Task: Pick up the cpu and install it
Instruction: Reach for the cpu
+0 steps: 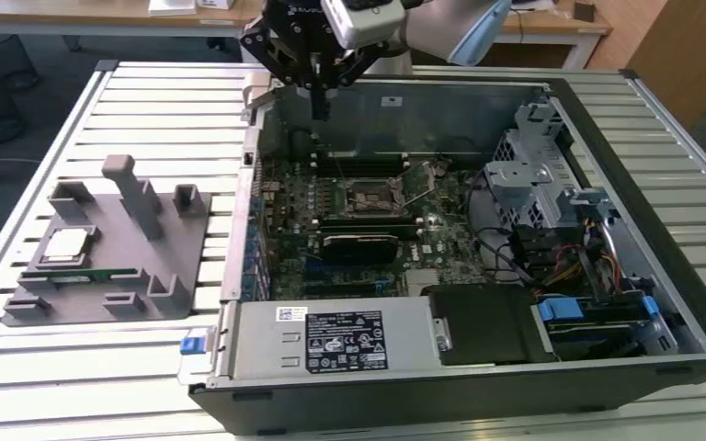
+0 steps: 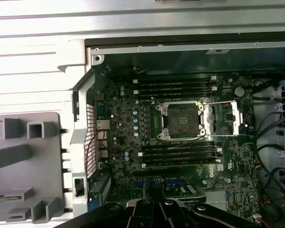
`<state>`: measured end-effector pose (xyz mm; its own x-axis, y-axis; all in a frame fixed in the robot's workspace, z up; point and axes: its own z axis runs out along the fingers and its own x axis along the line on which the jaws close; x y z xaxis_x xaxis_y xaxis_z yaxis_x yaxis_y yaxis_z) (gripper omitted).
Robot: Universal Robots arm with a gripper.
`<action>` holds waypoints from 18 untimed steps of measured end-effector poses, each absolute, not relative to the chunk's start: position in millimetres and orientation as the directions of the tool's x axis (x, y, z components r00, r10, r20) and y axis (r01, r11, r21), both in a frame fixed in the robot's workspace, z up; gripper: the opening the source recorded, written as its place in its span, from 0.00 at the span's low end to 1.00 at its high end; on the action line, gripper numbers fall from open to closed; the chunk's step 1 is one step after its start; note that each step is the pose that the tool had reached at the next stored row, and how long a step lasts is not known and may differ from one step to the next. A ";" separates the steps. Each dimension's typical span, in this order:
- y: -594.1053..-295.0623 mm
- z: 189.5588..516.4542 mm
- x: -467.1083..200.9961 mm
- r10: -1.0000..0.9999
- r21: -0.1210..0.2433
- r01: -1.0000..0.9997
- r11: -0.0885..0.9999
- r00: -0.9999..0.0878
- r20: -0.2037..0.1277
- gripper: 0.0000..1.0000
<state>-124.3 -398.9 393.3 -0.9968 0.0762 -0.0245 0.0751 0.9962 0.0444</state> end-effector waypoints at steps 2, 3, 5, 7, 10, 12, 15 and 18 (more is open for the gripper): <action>-398.9 393.3 -124.8 0.076 0.044 0.075 0.996 -0.997 -0.024 0.11; -398.9 393.3 -125.1 0.076 0.044 0.075 0.996 -0.997 -0.024 0.11; -398.9 393.3 -125.8 0.076 0.044 0.075 0.996 -0.997 -0.024 0.11; -398.9 393.3 -126.5 0.076 0.044 0.075 0.996 -0.997 -0.024 0.11; -398.9 393.3 -127.3 0.076 0.044 0.075 0.996 -0.997 -0.024 0.11; -398.9 393.3 -127.7 0.076 0.044 0.075 0.996 -0.997 -0.024 0.11; -398.9 393.3 -128.2 0.076 0.044 0.075 0.996 -0.997 -0.024 0.11; -398.9 393.3 -128.6 0.076 0.044 0.075 0.996 -0.997 -0.024 0.11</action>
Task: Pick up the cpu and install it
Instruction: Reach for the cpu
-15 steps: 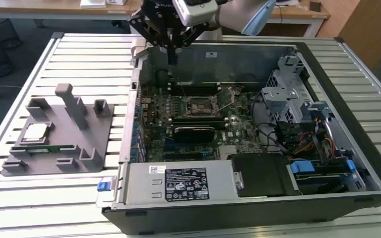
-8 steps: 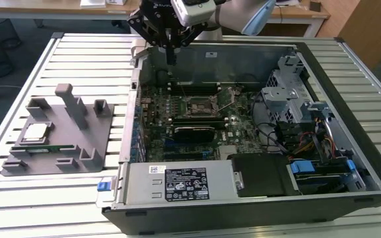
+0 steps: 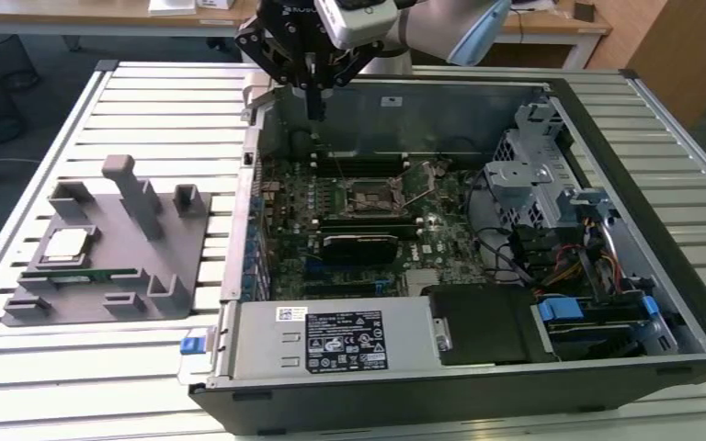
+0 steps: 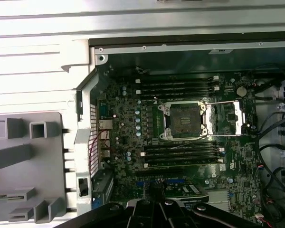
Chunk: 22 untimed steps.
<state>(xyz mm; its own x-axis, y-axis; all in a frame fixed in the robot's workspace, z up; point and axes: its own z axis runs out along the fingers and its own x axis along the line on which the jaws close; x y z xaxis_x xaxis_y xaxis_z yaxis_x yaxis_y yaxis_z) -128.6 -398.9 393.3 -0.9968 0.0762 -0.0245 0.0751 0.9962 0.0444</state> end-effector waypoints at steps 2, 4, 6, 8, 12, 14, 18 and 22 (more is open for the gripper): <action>-398.9 393.3 -129.5 0.076 0.044 0.075 0.996 -0.997 -0.024 0.11; -398.9 393.3 -130.4 0.076 0.044 0.075 0.996 -0.997 -0.024 0.11; -398.9 393.3 -130.6 0.076 0.044 0.075 0.996 -0.997 -0.024 0.11; -398.9 393.3 -130.8 0.076 0.044 0.075 0.996 -0.997 -0.024 0.11; -398.9 393.3 -133.4 0.076 0.044 0.075 0.996 -0.997 -0.025 0.11; -398.9 393.3 -133.6 0.076 0.044 0.075 0.996 -0.997 -0.024 0.11; -398.9 393.2 -135.4 0.076 0.044 0.075 0.996 -0.997 -0.024 0.11; -398.9 393.2 -140.1 0.076 0.044 0.075 0.996 -0.997 -0.024 0.11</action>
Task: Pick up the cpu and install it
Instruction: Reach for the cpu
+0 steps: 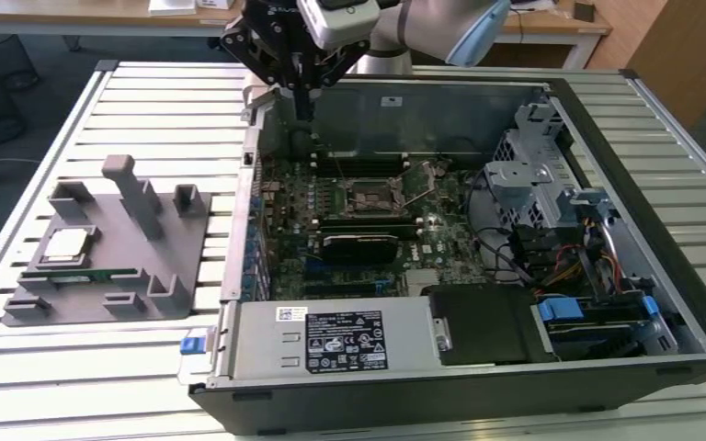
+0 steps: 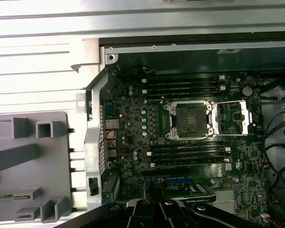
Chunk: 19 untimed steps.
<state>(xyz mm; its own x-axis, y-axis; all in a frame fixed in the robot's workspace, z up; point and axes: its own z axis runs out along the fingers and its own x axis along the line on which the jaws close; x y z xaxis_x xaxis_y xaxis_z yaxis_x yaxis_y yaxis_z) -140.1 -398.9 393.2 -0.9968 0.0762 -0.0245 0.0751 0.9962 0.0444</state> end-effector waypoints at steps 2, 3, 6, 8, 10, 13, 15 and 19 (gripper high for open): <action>-398.9 393.1 -140.4 0.076 0.044 0.075 0.996 -0.997 -0.024 0.11; -398.9 393.1 -140.6 0.076 0.044 0.075 0.996 -0.997 -0.024 0.11; -398.9 393.1 -141.1 0.076 0.044 0.075 0.996 -0.997 -0.024 0.11; -398.9 393.1 -141.4 0.076 0.044 0.075 0.996 -0.997 -0.024 0.11; -398.9 393.1 -141.8 0.076 0.044 0.075 0.996 -0.997 -0.024 0.11; -398.9 393.1 -142.4 0.076 0.044 0.075 0.996 -0.997 -0.024 0.11; -398.9 393.1 -142.7 0.076 0.044 0.075 0.996 -0.997 -0.024 0.11; -398.9 393.0 -145.8 0.076 0.044 0.075 0.996 -0.997 -0.024 0.11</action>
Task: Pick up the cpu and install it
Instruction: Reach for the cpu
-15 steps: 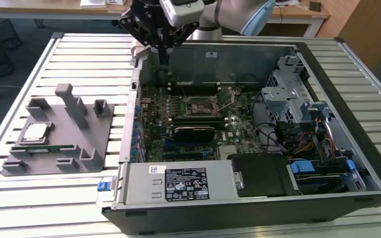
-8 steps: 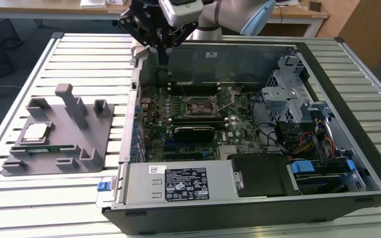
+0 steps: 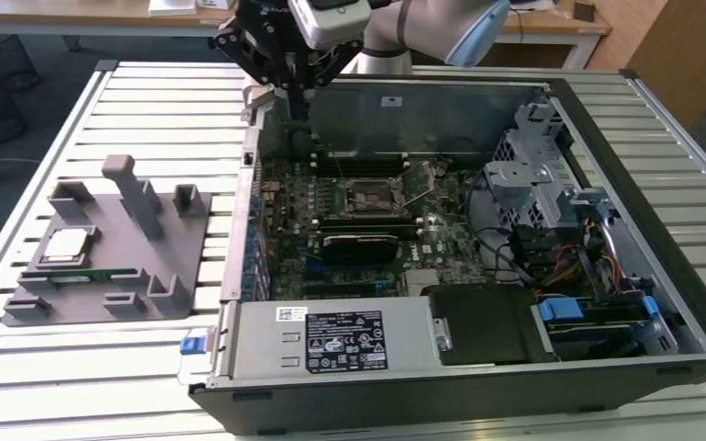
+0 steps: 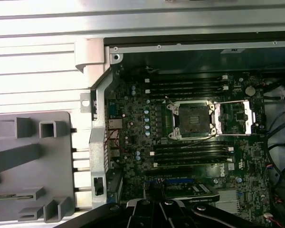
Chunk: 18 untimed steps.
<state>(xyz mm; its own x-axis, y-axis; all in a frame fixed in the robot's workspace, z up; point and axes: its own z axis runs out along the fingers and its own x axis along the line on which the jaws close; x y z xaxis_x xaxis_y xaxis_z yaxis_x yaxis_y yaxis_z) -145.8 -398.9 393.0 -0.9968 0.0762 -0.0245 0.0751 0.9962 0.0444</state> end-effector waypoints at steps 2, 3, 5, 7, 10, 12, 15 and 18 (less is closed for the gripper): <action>-398.9 393.0 -146.1 0.076 0.044 0.075 0.996 -0.997 -0.024 0.11; -398.9 393.0 -146.3 0.076 0.044 0.075 0.996 -0.997 -0.024 0.11; -398.9 393.0 -146.6 0.076 0.044 0.075 0.996 -0.997 -0.024 0.11; -398.9 392.9 -148.0 0.076 0.044 0.075 0.996 -0.997 -0.024 0.11; -398.9 392.8 -149.8 0.076 0.044 0.075 0.996 -0.997 -0.024 0.11; -398.9 392.8 -150.1 0.076 0.044 0.075 0.996 -0.997 -0.024 0.11; -398.9 392.8 -150.7 0.076 0.044 0.075 0.996 -0.997 -0.024 0.11; -398.9 392.8 -151.8 0.076 0.044 0.075 0.996 -0.997 -0.024 0.11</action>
<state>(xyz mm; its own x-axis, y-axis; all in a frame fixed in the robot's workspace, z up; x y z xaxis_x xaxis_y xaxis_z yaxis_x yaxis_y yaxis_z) -151.8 -398.9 392.8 -0.9968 0.0762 -0.0245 0.0751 0.9962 0.0444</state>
